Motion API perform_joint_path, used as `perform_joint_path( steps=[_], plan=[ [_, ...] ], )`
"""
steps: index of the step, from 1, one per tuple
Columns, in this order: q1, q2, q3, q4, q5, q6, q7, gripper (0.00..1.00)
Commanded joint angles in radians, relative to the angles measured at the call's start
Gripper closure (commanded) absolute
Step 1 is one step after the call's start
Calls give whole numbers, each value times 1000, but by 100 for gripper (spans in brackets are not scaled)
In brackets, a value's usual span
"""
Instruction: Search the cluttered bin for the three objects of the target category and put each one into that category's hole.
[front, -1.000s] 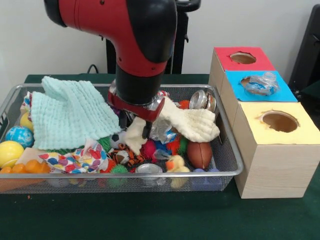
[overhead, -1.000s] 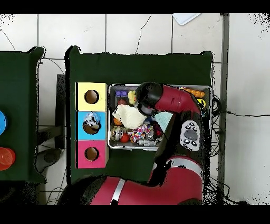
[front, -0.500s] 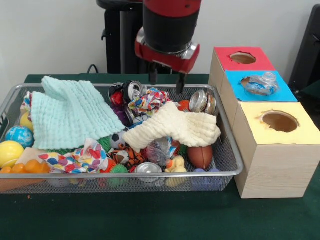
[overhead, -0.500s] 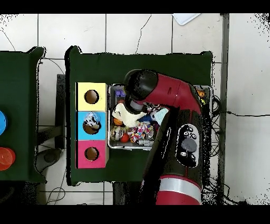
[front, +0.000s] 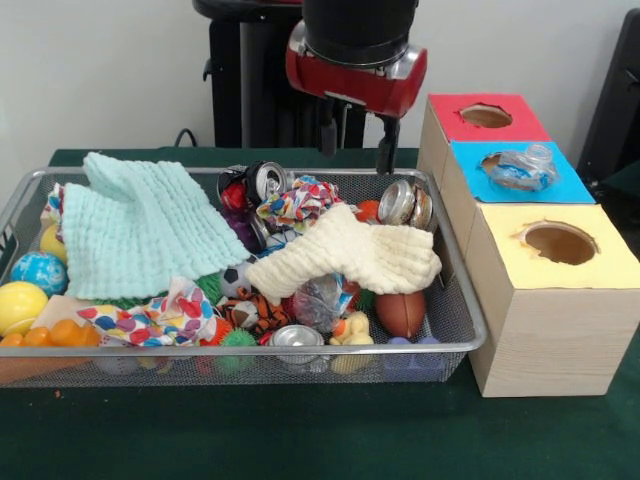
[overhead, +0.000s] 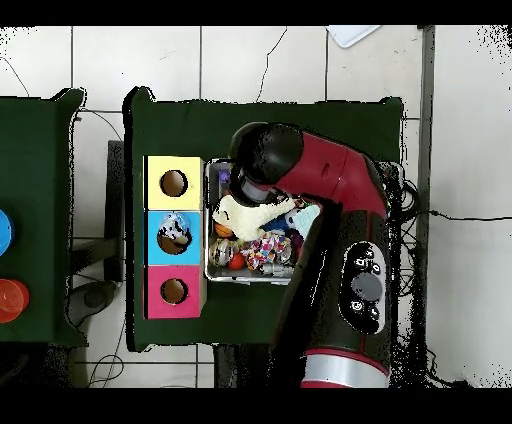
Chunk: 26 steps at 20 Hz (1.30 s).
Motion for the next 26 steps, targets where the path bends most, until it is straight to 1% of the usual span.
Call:
perform_joint_path(
  steps=[1,4,9,12,13,15,18,21,26],
  plan=[
    [-73,61,138,188,-18,-281,-9,0],
    [-94,58,166,246,-30,-379,-17,0],
    [-104,86,180,261,-77,-460,-13,0],
    [-114,100,196,271,-81,-485,-5,0],
    [-118,103,204,268,-84,-480,-14,0],
    [-135,98,240,278,-100,-467,-66,0],
    [-156,87,288,301,-141,-471,-128,0],
    [-173,84,315,321,-179,-497,-142,0],
    [-208,112,358,311,-260,-528,-166,0]
  ],
)
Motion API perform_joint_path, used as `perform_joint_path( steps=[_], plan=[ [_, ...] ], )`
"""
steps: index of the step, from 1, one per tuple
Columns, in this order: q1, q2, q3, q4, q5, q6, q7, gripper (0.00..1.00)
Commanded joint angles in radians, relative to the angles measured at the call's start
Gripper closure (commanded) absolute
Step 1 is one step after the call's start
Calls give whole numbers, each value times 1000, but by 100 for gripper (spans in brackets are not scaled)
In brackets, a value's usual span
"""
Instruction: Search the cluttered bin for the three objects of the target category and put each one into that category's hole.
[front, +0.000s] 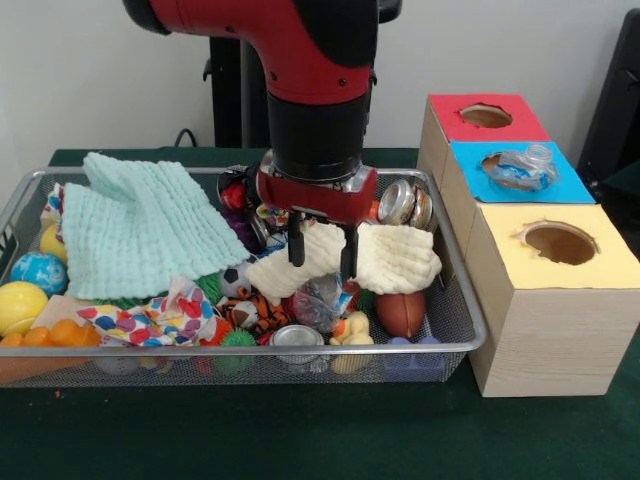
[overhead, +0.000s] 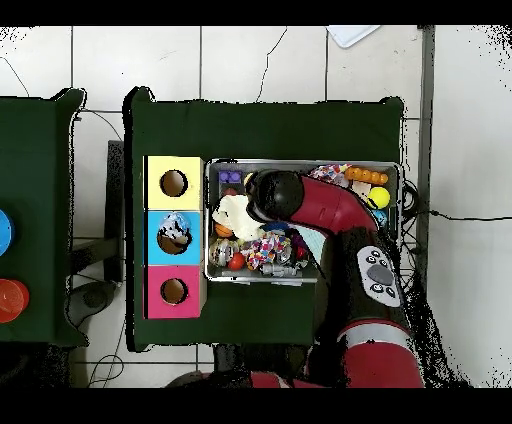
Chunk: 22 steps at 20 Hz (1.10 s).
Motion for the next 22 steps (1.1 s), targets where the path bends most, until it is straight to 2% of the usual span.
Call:
perform_joint_path(
  steps=[1,5,12,16,19,22],
  plan=[
    [-58,60,159,91,-134,-48,-168,0],
    [-72,94,157,62,-209,-87,-147,0],
    [-74,141,158,27,-268,-116,-66,0],
    [-40,90,141,22,-300,-114,-46,0],
    [-6,26,128,19,-278,-34,-20,0],
    [23,52,99,-15,-283,-43,10,0]
  ],
)
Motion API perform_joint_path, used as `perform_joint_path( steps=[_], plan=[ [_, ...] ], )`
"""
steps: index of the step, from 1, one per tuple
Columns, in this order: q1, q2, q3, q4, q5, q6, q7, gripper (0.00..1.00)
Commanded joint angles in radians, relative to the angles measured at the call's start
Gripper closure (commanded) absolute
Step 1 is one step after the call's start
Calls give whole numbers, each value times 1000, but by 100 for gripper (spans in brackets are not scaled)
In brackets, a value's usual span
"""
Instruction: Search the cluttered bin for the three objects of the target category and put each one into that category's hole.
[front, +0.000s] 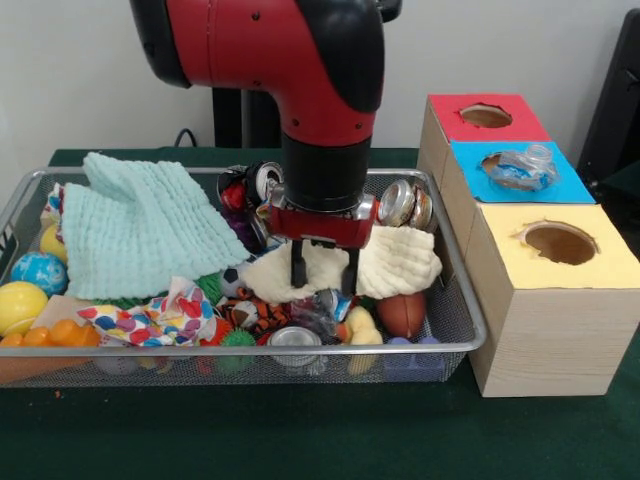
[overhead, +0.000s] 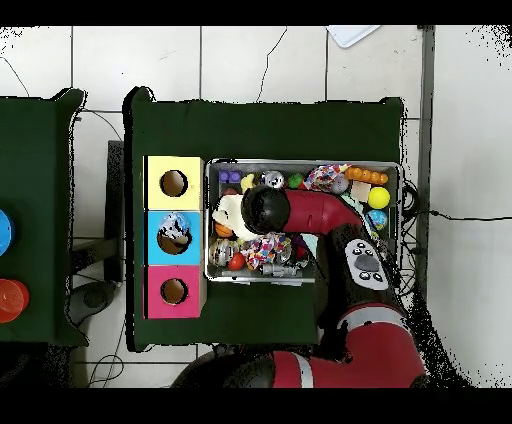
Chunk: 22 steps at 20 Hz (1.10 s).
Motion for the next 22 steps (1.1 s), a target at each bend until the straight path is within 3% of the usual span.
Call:
perform_joint_path(
  steps=[1,2,13,15,22],
  plan=[
    [55,7,19,-32,-60,40,7,0],
    [62,10,6,-27,-56,23,23,100],
    [77,4,-20,-67,-21,86,43,100],
    [76,-23,-21,-40,-14,103,45,100],
    [58,-190,-4,-51,53,443,-4,100]
  ],
)
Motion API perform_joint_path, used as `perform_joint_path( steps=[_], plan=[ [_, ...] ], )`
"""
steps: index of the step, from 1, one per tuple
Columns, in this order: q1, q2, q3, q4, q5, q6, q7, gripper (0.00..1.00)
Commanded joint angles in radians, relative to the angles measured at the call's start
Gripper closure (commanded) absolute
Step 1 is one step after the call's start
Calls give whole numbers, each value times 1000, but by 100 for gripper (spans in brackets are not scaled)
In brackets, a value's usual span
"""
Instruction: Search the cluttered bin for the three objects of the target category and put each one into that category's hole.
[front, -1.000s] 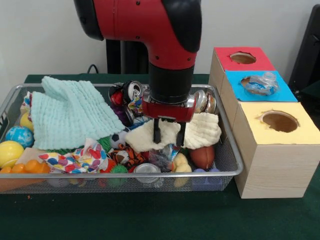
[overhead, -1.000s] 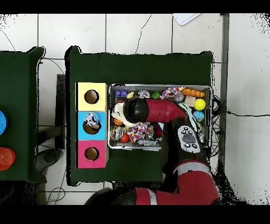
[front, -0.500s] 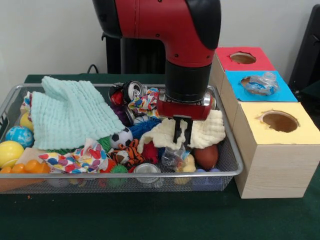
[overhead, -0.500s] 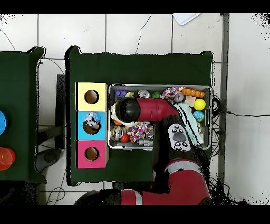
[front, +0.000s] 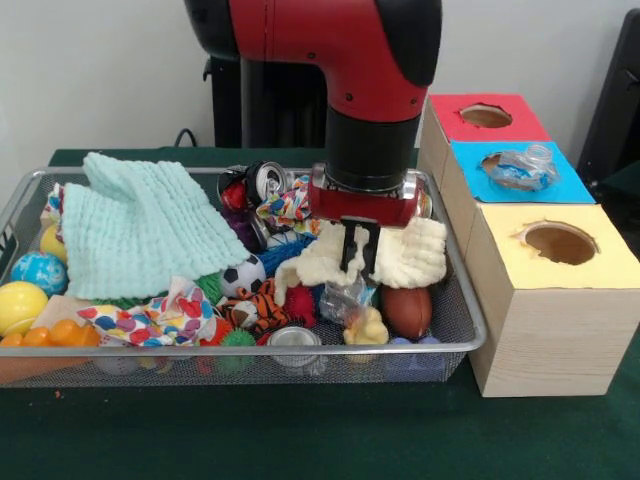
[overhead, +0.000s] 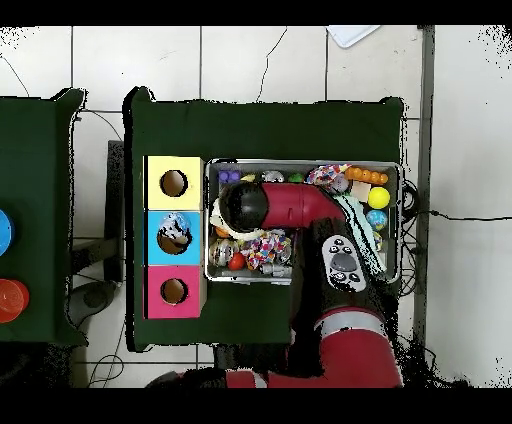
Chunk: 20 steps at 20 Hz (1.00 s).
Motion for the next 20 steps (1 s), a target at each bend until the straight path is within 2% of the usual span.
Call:
perform_joint_path(
  steps=[1,3,7,16,20],
  plan=[
    [-24,-149,22,-46,55,381,-14,100],
    [-42,-174,38,-63,62,463,-35,100],
    [-65,-186,65,-75,62,501,-51,100],
    [-103,-247,109,58,71,395,-70,100],
    [-119,-269,122,79,61,400,-103,100]
  ],
)
